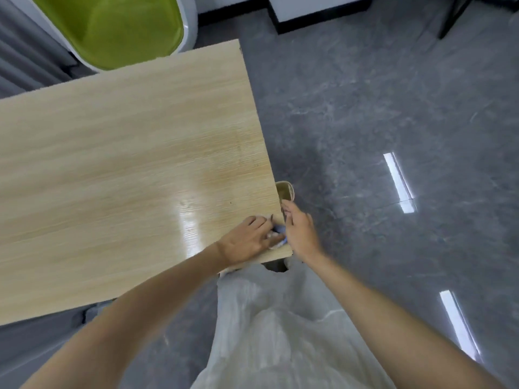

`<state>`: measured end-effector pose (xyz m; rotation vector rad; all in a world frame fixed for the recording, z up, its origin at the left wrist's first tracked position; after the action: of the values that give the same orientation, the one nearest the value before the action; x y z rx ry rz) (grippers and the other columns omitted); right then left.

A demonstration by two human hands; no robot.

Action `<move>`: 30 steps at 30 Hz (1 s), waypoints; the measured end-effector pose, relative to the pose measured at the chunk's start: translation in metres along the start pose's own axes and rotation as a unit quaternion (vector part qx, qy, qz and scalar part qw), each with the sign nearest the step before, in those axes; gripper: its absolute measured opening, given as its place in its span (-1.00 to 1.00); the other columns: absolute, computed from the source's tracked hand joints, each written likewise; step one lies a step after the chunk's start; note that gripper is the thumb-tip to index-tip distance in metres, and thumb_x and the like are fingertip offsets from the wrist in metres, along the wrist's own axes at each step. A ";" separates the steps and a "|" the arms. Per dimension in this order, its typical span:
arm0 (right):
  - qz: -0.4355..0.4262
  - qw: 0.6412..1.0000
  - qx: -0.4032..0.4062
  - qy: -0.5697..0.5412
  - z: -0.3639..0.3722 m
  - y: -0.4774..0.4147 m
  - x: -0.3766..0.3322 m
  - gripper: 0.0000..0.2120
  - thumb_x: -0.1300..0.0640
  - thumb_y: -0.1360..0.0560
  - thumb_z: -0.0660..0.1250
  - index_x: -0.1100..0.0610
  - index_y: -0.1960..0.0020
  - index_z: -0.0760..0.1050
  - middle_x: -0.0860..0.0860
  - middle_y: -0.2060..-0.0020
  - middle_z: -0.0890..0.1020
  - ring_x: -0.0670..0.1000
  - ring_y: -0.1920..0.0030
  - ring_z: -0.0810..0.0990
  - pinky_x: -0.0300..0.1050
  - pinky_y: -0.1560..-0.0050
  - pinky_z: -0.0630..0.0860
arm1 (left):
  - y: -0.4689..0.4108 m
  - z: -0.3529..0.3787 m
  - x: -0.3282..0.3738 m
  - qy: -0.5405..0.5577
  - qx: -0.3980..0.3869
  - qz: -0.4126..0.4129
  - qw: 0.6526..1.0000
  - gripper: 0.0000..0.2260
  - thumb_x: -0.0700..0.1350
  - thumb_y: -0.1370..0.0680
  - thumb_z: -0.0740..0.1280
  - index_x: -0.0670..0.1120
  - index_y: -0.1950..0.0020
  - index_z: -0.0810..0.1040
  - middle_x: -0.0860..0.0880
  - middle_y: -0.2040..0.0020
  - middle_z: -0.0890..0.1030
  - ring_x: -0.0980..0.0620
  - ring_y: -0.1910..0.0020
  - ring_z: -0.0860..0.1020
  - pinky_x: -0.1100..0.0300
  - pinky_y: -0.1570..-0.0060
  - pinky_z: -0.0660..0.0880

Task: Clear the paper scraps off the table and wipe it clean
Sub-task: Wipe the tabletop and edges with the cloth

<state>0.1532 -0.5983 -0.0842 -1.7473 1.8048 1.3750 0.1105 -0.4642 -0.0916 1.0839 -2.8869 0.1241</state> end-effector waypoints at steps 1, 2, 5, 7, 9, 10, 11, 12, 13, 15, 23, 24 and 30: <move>-0.005 1.000 0.015 0.019 0.002 0.005 -0.002 -0.58 0.28 -0.58 0.11 0.10 -0.42 0.33 0.12 -0.23 0.53 0.09 -0.21 0.51 0.05 -0.16 0.50 | -0.003 0.001 -0.006 -0.002 -0.003 0.038 0.999 -0.63 -0.24 -0.53 0.12 -0.05 -0.34 0.33 -0.18 0.06 0.53 -0.15 0.11 0.47 -0.01 0.12 0.46; -0.005 0.998 0.036 0.046 0.005 0.011 -0.002 -0.56 0.28 -0.59 0.11 0.14 -0.47 0.26 0.15 -0.30 0.46 0.11 -0.27 0.45 0.01 -0.23 0.44 | -0.007 0.002 -0.015 -0.011 -0.007 0.070 0.997 -0.62 -0.23 -0.54 0.11 -0.05 -0.35 0.31 -0.18 0.05 0.52 -0.15 0.11 0.47 0.00 0.12 0.43; 0.029 0.983 0.120 0.136 0.020 0.025 -0.002 -0.52 0.21 -0.63 0.03 0.21 -0.53 0.05 0.14 -0.52 0.11 0.09 -0.51 0.12 -0.10 -0.47 0.06 | -0.032 -0.002 -0.062 -0.032 0.023 0.066 0.997 -0.57 -0.26 -0.47 0.18 -0.03 -0.33 0.33 -0.20 0.01 0.46 -0.12 0.11 0.38 0.04 0.19 0.44; 0.068 0.970 0.161 0.172 0.042 0.030 0.002 -0.51 0.14 -0.63 -0.07 0.24 -0.53 0.00 0.14 -0.53 0.00 0.09 -0.54 -0.01 -0.07 -0.52 -0.11 | -0.050 -0.009 -0.107 -0.020 0.047 -0.034 0.998 -0.49 -0.31 -0.39 0.35 -0.04 -0.29 0.35 -0.24 0.04 0.49 -0.15 0.12 0.38 0.04 0.25 0.46; 0.128 0.955 0.194 0.184 0.070 0.034 -0.001 -0.48 0.09 -0.60 -0.10 0.27 -0.52 0.04 0.18 -0.52 0.05 0.12 -0.53 0.03 -0.02 -0.52 -0.15 | -0.065 -0.014 -0.148 -0.007 0.032 -0.148 0.989 -0.43 -0.31 -0.33 0.46 -0.05 -0.30 0.40 -0.24 0.05 0.49 -0.20 0.13 0.44 0.03 0.27 0.44; 0.154 0.945 0.221 0.186 0.080 0.037 -0.007 -0.47 0.08 -0.60 -0.10 0.29 -0.50 0.08 0.20 -0.51 0.12 0.14 -0.52 0.09 0.01 -0.51 -0.12 | -0.069 -0.013 -0.155 -0.012 0.032 -0.182 0.983 -0.44 -0.31 -0.32 0.48 -0.07 -0.28 0.45 -0.22 0.06 0.49 -0.19 0.14 0.46 0.05 0.28 0.43; 0.178 0.934 0.246 0.187 0.088 0.038 -0.013 -0.47 0.07 -0.59 -0.08 0.31 -0.49 0.12 0.22 -0.49 0.17 0.16 -0.50 0.15 0.04 -0.49 -0.08 | -0.071 -0.015 -0.150 -0.010 0.035 -0.192 0.981 -0.47 -0.32 -0.29 0.49 -0.12 -0.24 0.51 -0.21 0.10 0.50 -0.17 0.18 0.47 0.08 0.31 0.43; 0.195 0.925 0.266 0.187 0.096 0.039 -0.019 -0.46 0.07 -0.58 -0.06 0.32 -0.49 0.12 0.24 -0.48 0.19 0.18 -0.49 0.16 0.07 -0.48 -0.06 | -0.069 -0.014 -0.136 -0.006 0.041 -0.179 0.983 -0.50 -0.33 -0.26 0.49 -0.16 -0.19 0.56 -0.20 0.15 0.51 -0.14 0.22 0.47 0.11 0.33 0.43; 0.208 0.919 0.277 0.187 0.104 0.040 -0.022 -0.46 0.08 -0.58 -0.05 0.32 -0.49 0.11 0.25 -0.48 0.18 0.19 -0.49 0.15 0.09 -0.48 -0.05 | -0.061 -0.010 -0.115 0.012 0.041 -0.134 0.990 -0.53 -0.32 -0.25 0.50 -0.18 -0.15 0.59 -0.20 0.17 0.52 -0.13 0.24 0.47 0.13 0.33 0.43; 0.220 0.911 0.295 0.186 0.115 0.039 -0.029 -0.46 0.09 -0.59 -0.04 0.32 -0.49 0.04 0.26 -0.49 0.12 0.18 -0.50 0.07 0.12 -0.47 -0.01 | -0.031 -0.004 -0.069 0.039 0.003 0.022 0.999 -0.61 -0.24 -0.34 0.47 -0.18 -0.16 0.59 -0.22 0.12 0.56 -0.14 0.22 0.50 0.13 0.26 0.47; 0.289 0.891 0.304 0.172 0.127 0.028 -0.039 -0.42 0.03 -0.59 -0.06 0.34 -0.50 -0.03 0.27 -0.50 0.07 0.20 -0.52 0.03 0.20 -0.48 0.08 | -0.077 -0.015 -0.204 -0.017 0.014 -0.023 0.999 -0.52 -0.38 -0.40 0.32 -0.16 -0.31 0.45 -0.27 0.01 0.45 -0.22 0.09 0.43 0.05 0.30 0.41; 0.294 0.888 0.306 0.176 0.127 0.027 -0.040 -0.41 0.02 -0.59 -0.07 0.34 -0.50 -0.03 0.26 -0.51 0.06 0.20 -0.52 0.02 0.19 -0.49 0.07 | -0.079 -0.014 -0.221 -0.003 0.009 -0.094 0.996 -0.50 -0.38 -0.41 0.33 -0.16 -0.34 0.43 -0.28 -0.02 0.45 -0.23 0.06 0.42 0.05 0.27 0.38; 0.280 0.881 0.330 0.193 0.121 0.009 -0.052 -0.42 0.00 -0.60 -0.08 0.33 -0.49 0.06 0.23 -0.50 0.10 0.15 -0.51 0.04 0.10 -0.49 -0.04 | -0.045 -0.007 -0.129 0.024 0.021 0.103 0.994 -0.45 -0.30 -0.32 0.47 -0.18 -0.27 0.38 -0.20 0.12 0.55 -0.14 0.20 0.51 0.11 0.29 0.48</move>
<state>0.1084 -0.4755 -0.1035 -1.2165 2.7189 0.4075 0.2371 -0.4129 -0.0926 0.7737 -2.9583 0.2177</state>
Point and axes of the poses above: each hand's wrist, its own y-axis away from the middle knuckle, its own z-axis out of the palm, x = y × z, the point moved 4 cm from there along -y, towards the middle knuckle
